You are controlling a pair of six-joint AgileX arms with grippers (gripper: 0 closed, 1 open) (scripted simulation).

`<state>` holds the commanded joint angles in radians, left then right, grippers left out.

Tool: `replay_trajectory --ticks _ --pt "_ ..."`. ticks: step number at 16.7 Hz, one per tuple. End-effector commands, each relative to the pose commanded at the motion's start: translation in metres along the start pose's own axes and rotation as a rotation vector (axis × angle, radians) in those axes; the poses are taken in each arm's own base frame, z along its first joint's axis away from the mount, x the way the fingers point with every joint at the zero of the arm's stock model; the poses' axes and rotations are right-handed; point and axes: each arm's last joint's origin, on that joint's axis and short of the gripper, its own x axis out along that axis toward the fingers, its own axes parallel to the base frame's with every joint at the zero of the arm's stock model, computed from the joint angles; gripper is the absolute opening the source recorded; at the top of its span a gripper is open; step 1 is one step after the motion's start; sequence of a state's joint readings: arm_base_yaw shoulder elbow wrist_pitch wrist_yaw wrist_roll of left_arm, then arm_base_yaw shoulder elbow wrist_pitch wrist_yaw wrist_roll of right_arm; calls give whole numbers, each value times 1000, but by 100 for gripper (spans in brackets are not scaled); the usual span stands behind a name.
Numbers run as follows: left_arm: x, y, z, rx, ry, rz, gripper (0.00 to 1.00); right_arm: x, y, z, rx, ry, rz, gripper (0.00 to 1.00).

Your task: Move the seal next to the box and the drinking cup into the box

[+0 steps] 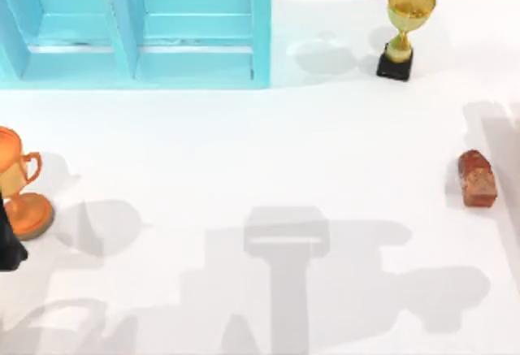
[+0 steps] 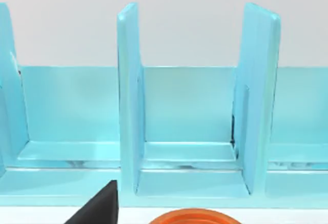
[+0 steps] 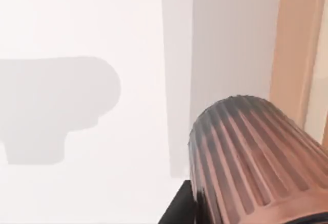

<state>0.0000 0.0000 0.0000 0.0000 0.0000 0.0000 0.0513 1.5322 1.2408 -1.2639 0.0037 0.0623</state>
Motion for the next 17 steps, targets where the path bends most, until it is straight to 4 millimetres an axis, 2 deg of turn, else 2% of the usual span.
replay_trajectory --ticks 5,8,11,14,17 --pt "0 0 0 0 0 0 100 1 -64 -8 4 -11 -16 0" --pt "0 0 0 0 0 0 100 6 -104 -21 2 -4 -27 0" --pt "0 0 0 0 0 0 100 9 -136 -39 0 -3 -38 0" --pt "0 0 0 0 0 0 100 10 -152 -51 -1 -3 -46 0" --pt "0 0 0 0 0 0 100 10 -154 -52 -1 -5 -48 0"
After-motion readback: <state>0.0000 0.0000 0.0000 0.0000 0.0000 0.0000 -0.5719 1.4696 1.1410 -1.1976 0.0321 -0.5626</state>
